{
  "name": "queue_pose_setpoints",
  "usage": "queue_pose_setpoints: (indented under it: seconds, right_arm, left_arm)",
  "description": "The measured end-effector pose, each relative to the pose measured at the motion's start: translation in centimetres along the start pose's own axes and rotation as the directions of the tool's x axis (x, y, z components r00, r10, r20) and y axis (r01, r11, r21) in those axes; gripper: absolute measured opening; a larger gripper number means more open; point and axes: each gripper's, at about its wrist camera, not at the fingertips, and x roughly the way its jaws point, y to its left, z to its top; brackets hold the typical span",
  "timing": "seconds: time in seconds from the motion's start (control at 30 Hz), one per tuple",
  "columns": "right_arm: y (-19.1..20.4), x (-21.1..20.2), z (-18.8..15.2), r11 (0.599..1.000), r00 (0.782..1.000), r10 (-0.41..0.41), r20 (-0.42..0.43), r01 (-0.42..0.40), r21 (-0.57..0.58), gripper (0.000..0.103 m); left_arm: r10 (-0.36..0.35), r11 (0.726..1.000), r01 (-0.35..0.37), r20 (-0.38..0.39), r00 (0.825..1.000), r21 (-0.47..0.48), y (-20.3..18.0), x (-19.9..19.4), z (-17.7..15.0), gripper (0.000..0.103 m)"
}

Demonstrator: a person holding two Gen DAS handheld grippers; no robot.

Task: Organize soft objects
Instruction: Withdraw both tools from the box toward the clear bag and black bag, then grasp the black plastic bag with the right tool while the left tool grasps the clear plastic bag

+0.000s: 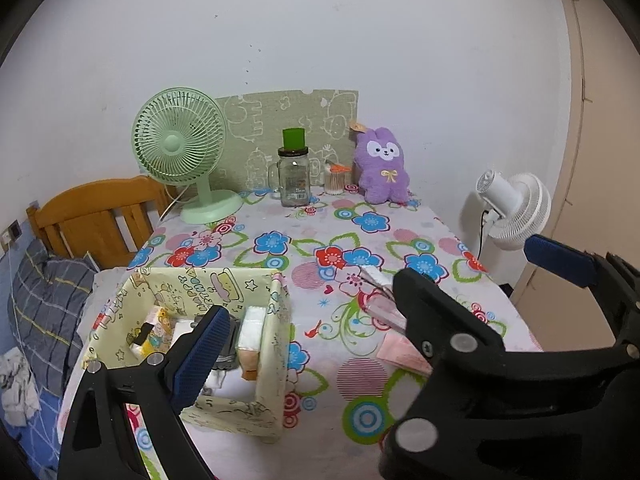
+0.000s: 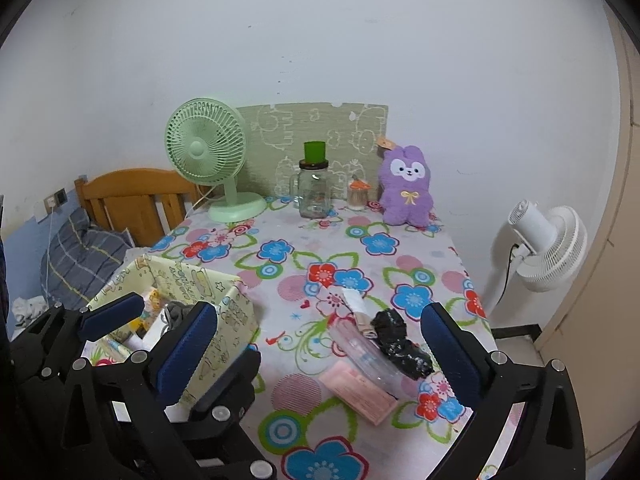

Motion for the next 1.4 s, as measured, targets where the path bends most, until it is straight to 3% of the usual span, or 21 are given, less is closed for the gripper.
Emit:
queue_pose_setpoints:
  seconds: [0.4, 0.73, 1.07, 1.4]
  right_arm:
    - [-2.7, -1.4, -1.9, 0.999, 1.000, -0.004, 0.025, 0.003, 0.032, 0.103]
    - [-5.5, -0.3, -4.1, 0.994, 0.999, -0.029, -0.030, 0.032, 0.103, 0.103]
    - [-7.4, 1.8, -6.0, 0.994, 0.998, -0.023, -0.065, 0.030, 0.108, 0.103]
    - [-8.3, 5.0, -7.6, 0.994, 0.994, -0.019, -0.112, 0.031, 0.107, 0.103]
  left_arm:
    - [-0.041, 0.999, 0.041, 0.049, 0.998, 0.011, -2.6, -0.4, -1.3, 0.096]
    - [-0.062, 0.998, 0.062, 0.009, 0.998, 0.015, -4.6, 1.3, -2.6, 0.096]
    - [-0.085, 0.996, 0.085, -0.079, 0.993, -0.002, -6.0, 4.4, -4.3, 0.096]
    - [-0.048, 0.999, 0.045, -0.134, 0.990, -0.022, -6.5, 7.5, -5.7, 0.096]
